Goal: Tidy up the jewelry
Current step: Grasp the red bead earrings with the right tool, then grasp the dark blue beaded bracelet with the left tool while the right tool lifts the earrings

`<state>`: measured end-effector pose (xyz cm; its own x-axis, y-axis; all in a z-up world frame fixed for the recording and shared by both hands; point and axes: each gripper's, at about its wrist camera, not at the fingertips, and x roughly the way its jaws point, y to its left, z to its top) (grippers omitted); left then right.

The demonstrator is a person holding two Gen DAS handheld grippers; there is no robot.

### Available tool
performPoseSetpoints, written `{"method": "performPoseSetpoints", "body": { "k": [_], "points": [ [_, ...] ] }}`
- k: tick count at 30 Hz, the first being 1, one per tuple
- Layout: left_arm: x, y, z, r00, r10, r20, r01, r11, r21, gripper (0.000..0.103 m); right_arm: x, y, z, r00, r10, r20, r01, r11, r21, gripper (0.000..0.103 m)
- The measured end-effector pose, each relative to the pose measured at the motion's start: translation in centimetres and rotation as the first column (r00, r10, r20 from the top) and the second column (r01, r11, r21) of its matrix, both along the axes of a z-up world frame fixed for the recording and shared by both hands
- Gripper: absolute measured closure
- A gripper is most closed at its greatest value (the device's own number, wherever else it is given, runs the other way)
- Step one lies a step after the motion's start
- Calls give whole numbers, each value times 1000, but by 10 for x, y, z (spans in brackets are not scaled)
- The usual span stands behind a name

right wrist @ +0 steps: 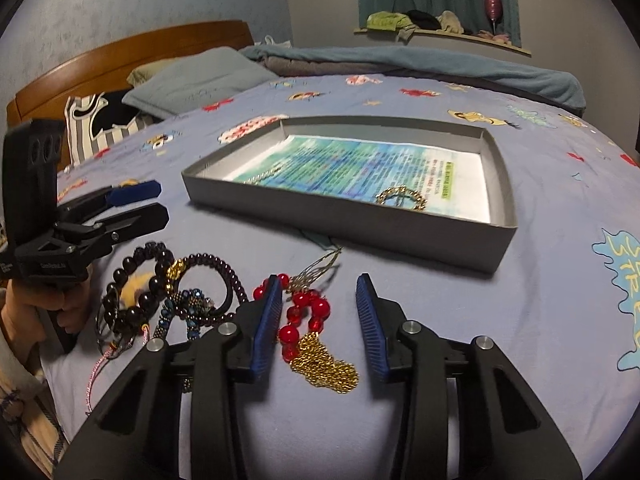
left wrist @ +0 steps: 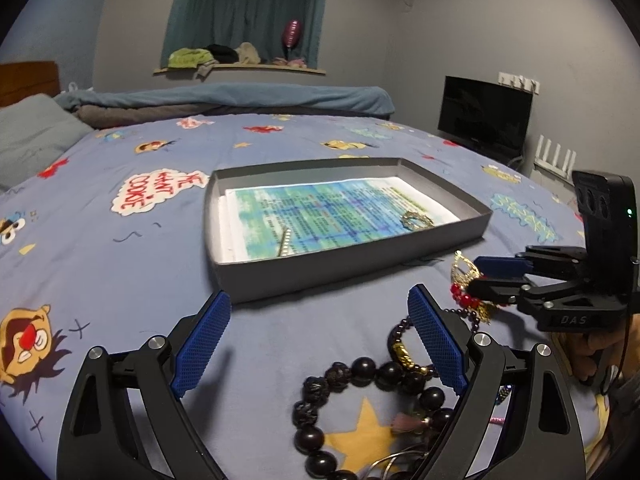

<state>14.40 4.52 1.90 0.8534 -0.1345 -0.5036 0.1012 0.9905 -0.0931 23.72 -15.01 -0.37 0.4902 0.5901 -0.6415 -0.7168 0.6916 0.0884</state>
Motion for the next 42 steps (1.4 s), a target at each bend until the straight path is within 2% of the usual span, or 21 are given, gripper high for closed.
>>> {"method": "performPoseSetpoints", "body": {
  "k": [2, 6, 7, 14, 19, 22, 26, 31, 35, 40, 41, 42],
  "points": [
    [0, -6, 0, 1000, -21, -3, 21, 1000, 20, 15, -1, 2, -2, 1000, 2, 1, -2, 1000, -15, 66],
    [1, -18, -2, 998, -59, -22, 60, 997, 49, 20, 2, 0, -3, 1000, -8, -10, 8, 1000, -18, 81],
    [0, -20, -2, 998, -66, -18, 67, 996, 58, 20, 2, -1, -3, 1000, -10, -13, 10, 1000, -14, 82],
    [-20, -50, 7, 978, -209, 13, 208, 974, 88, 23, 6, -8, 0, 999, -41, -8, 41, 999, 11, 83],
    [-35, -75, 7, 962, -273, -5, 272, 957, 106, 28, 6, -15, 4, 998, -66, 1, 66, 997, 38, 83],
    [-41, -87, 1, 956, -290, -40, 293, 951, 100, 32, 5, -19, 7, 997, -76, 8, 76, 996, 51, 83],
    [-42, -97, -10, 947, -304, -103, 314, 944, 100, 44, 0, -25, 11, 996, -81, 22, 80, 995, 62, 83],
    [-34, -93, -19, 953, -262, -153, 277, 958, 81, 44, -9, -35, 16, 995, -89, 46, 85, 993, 81, 83],
    [-30, -94, -21, 952, -256, -168, 272, 959, 79, 47, -18, -46, 25, 992, -96, 80, 85, 989, 121, 83],
    [-30, -102, -24, 941, -281, -190, 303, 948, 96, 75, -22, -54, 31, 990, -100, 96, 85, 986, 145, 83],
    [-29, -104, -25, 934, -295, -199, 317, 944, 90, 89, -21, -55, 31, 991, -100, 94, 86, 985, 147, 83],
    [-30, -106, -26, 935, -294, -200, 318, 943, 99, 92, -21, -55, 32, 991, -100, 93, 86, 985, 149, 83]
  ]
}}
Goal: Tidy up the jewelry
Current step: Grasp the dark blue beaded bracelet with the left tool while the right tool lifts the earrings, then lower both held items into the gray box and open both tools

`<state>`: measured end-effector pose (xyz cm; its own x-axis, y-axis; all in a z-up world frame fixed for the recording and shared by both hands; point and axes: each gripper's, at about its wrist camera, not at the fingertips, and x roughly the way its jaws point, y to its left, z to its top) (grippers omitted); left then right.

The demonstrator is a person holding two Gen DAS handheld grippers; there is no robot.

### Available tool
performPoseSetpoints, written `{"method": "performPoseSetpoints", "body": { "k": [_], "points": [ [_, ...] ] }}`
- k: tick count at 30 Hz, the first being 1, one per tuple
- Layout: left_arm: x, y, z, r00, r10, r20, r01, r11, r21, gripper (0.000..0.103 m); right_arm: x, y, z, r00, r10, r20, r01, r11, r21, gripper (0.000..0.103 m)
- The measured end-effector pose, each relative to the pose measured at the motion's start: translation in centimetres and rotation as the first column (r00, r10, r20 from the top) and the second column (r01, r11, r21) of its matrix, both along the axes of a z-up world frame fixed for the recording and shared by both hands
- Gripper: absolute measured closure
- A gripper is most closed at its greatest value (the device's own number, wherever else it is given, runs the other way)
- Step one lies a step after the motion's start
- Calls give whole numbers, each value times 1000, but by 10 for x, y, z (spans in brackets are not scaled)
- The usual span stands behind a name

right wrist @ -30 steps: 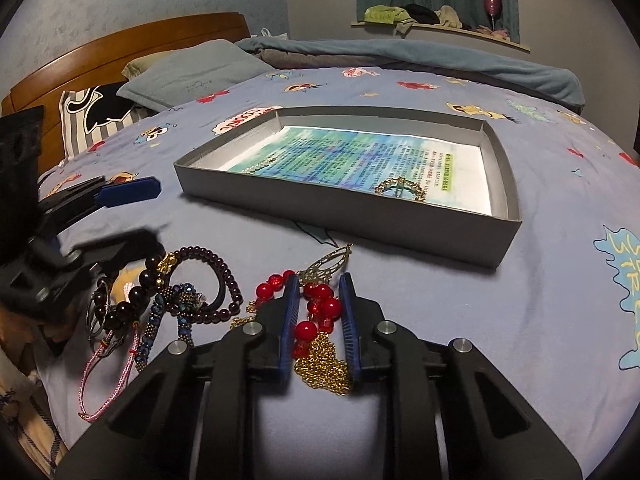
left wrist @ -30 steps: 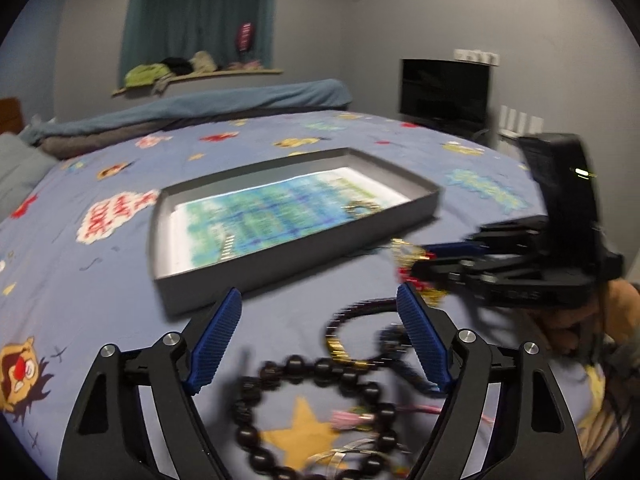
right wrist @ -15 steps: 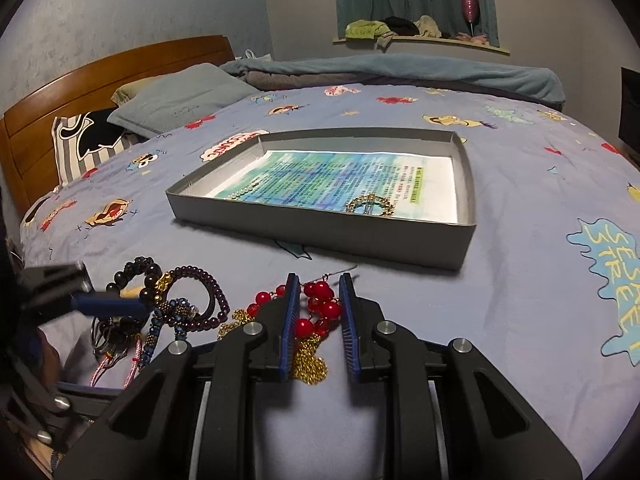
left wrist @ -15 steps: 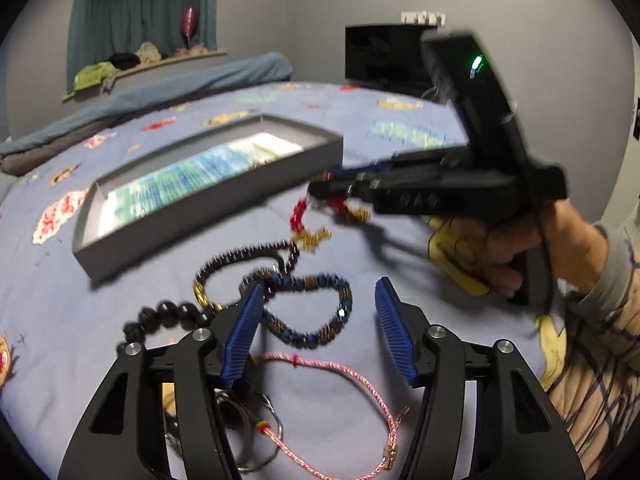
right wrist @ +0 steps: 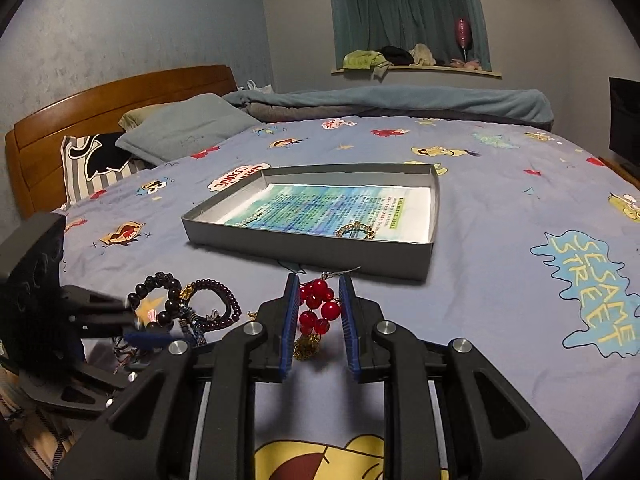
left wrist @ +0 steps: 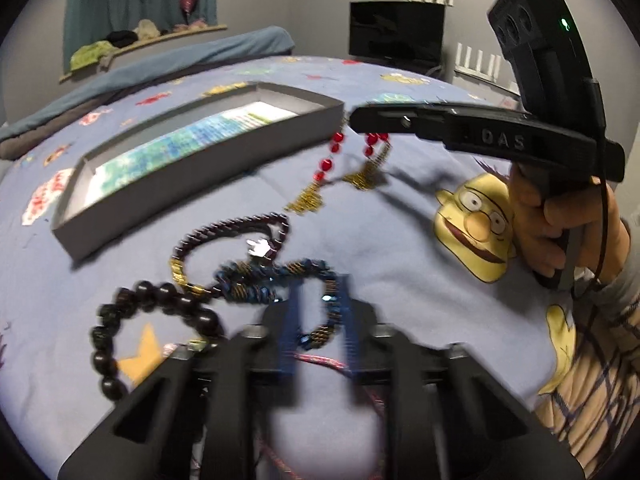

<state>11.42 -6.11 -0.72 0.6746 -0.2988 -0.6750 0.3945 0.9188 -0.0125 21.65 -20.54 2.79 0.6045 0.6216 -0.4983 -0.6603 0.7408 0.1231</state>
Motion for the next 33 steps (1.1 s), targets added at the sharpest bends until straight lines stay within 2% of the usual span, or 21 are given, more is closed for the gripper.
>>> {"method": "performPoseSetpoints", "body": {
  "k": [2, 7, 11, 22, 33],
  "points": [
    [-3, -5, 0, 1000, -6, 14, 6, 1000, 24, 95, 0, -1, 1, 1000, 0, 2, 0, 1000, 3, 83],
    [-4, -3, 3, 1000, -20, 23, 20, 1000, -11, 95, -2, -5, 3, 1000, -2, 9, 2, 1000, 13, 83],
    [-8, -3, 11, 998, -21, 62, 23, 999, -31, 95, -2, -9, 6, 1000, -8, 16, 7, 1000, 24, 83],
    [-8, 23, 53, 980, 46, 193, -9, 982, -188, 95, -6, -9, 17, 999, -13, 48, 10, 998, 60, 83],
    [4, 42, 77, 963, 88, 256, -27, 972, -235, 96, 2, -3, 34, 996, -21, 83, 12, 994, 106, 83]
  ]
}}
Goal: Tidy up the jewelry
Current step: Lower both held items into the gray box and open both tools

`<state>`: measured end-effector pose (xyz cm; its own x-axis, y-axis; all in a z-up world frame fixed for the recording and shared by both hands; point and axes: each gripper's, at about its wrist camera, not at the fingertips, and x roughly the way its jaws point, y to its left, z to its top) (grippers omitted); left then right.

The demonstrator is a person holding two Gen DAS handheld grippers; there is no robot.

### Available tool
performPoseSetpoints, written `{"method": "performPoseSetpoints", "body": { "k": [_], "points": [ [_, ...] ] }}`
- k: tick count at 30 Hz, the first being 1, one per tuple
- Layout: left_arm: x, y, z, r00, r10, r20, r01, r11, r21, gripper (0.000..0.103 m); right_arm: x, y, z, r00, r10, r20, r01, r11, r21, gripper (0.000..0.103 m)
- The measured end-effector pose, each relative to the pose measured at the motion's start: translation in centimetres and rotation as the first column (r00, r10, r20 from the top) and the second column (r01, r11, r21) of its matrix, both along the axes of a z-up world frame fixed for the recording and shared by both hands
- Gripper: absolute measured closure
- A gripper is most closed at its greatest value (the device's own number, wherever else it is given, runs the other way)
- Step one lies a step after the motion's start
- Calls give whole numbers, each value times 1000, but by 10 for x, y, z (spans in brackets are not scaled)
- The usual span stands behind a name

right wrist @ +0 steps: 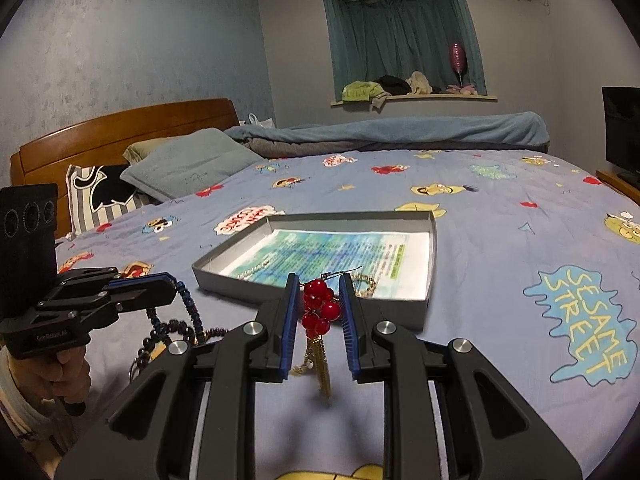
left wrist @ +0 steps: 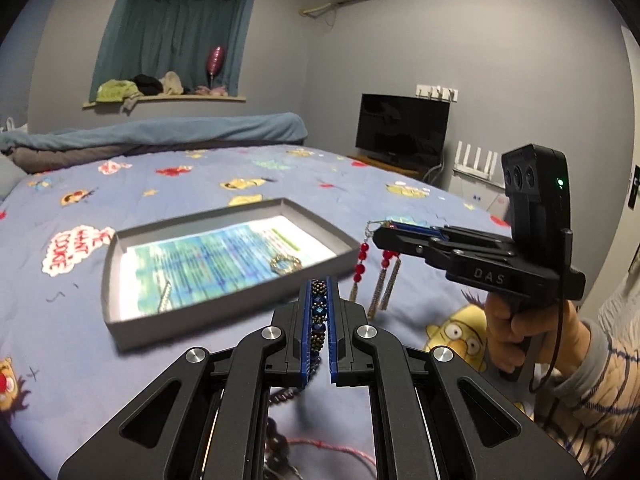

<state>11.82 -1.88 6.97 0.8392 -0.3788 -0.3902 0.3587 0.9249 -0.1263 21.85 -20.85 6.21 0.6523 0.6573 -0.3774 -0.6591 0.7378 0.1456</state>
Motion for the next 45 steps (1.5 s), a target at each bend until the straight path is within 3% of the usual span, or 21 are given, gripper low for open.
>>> {"method": "performPoseSetpoints", "body": {
  "k": [17, 26, 38, 45],
  "points": [
    [23, 22, 15, 998, 47, 43, -47, 999, -20, 96, 21, 9, 26, 998, -12, 54, 9, 998, 61, 83],
    [53, 49, 33, 994, 88, 64, -83, 993, -83, 96, 37, 15, 36, 996, -37, 78, 31, 997, 74, 83],
    [90, 82, 10, 985, 169, -22, -171, 979, -112, 96, 76, 24, 16, 995, -96, 23, 96, 995, 12, 83],
    [103, 93, -12, 971, 216, -102, -224, 972, -77, 96, 94, 38, -12, 993, -115, -39, 111, 989, -95, 83]
  ]
}}
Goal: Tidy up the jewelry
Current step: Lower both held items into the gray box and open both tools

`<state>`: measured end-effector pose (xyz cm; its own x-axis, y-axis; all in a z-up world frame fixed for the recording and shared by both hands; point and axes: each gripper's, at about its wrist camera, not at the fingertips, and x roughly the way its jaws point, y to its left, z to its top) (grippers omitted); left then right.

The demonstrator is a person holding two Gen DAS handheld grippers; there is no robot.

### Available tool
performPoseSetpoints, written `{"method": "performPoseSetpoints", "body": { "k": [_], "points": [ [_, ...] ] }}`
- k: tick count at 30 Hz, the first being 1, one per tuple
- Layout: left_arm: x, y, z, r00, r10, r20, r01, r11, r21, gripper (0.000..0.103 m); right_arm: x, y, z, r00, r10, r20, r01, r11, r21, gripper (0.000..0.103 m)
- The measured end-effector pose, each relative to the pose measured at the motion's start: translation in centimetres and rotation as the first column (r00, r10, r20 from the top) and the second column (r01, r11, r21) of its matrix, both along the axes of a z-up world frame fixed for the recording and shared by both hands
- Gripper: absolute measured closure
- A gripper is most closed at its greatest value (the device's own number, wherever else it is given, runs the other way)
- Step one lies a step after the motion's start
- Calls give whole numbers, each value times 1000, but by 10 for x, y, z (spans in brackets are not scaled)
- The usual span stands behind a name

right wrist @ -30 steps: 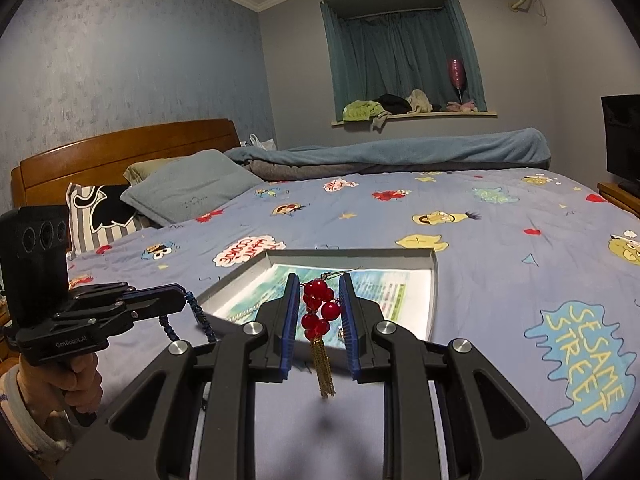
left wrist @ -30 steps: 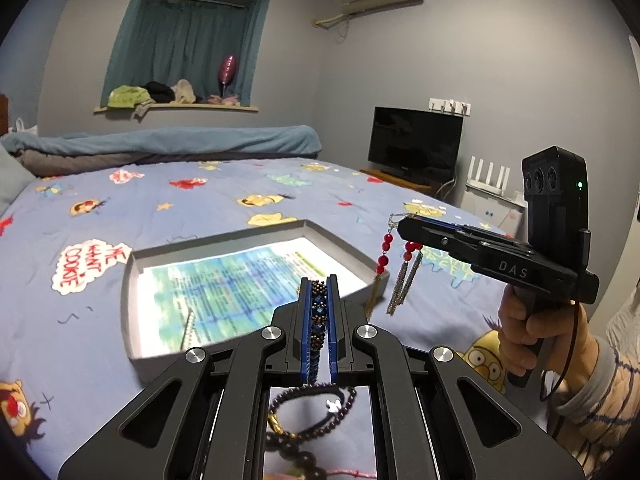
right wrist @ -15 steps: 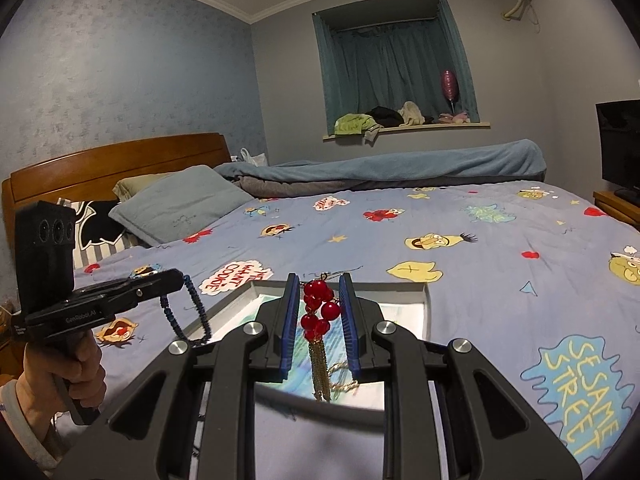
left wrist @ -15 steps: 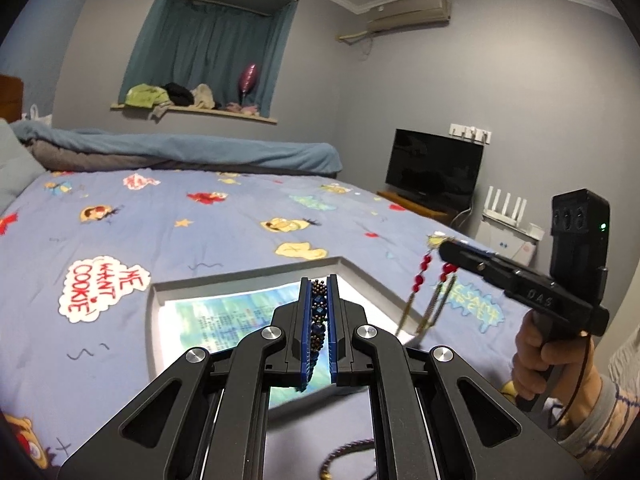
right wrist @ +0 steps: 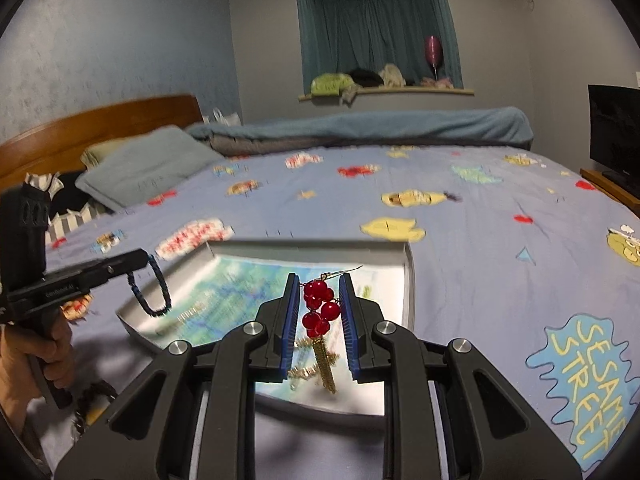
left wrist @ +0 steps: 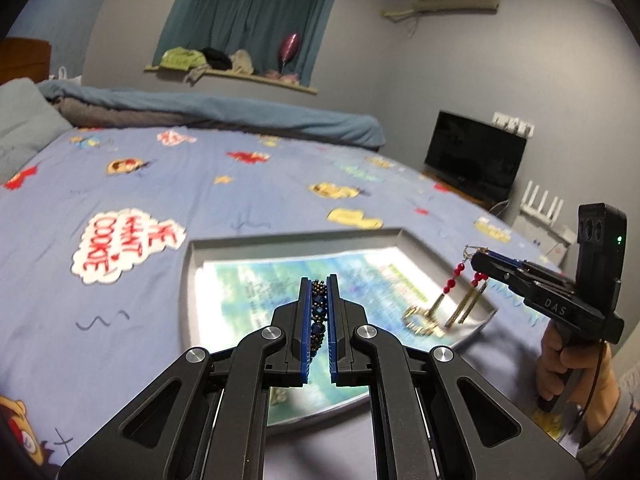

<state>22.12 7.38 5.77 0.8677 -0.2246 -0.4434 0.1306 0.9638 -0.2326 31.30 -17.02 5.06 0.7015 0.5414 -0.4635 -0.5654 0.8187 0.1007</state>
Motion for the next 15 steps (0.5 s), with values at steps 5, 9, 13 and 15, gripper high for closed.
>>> {"method": "performPoseSetpoints", "body": {
  "k": [5, 9, 13, 15],
  "points": [
    [9, 4, -16, 998, -7, -68, 7, 1000, -9, 95, 10, 9, -19, 998, -9, -67, 5, 998, -59, 83],
    [12, 4, -23, 995, -16, -97, 15, 1000, -12, 95, 9, 11, -23, 996, -3, -86, -4, 997, -78, 83],
    [14, 7, -26, 993, -10, -116, 7, 1000, -25, 95, 6, 10, -24, 996, 0, -86, -7, 997, -82, 82],
    [13, 8, -27, 993, -6, -120, 3, 1000, -29, 83, 4, 10, -24, 996, 5, -85, -12, 996, -85, 81]
  ]
}}
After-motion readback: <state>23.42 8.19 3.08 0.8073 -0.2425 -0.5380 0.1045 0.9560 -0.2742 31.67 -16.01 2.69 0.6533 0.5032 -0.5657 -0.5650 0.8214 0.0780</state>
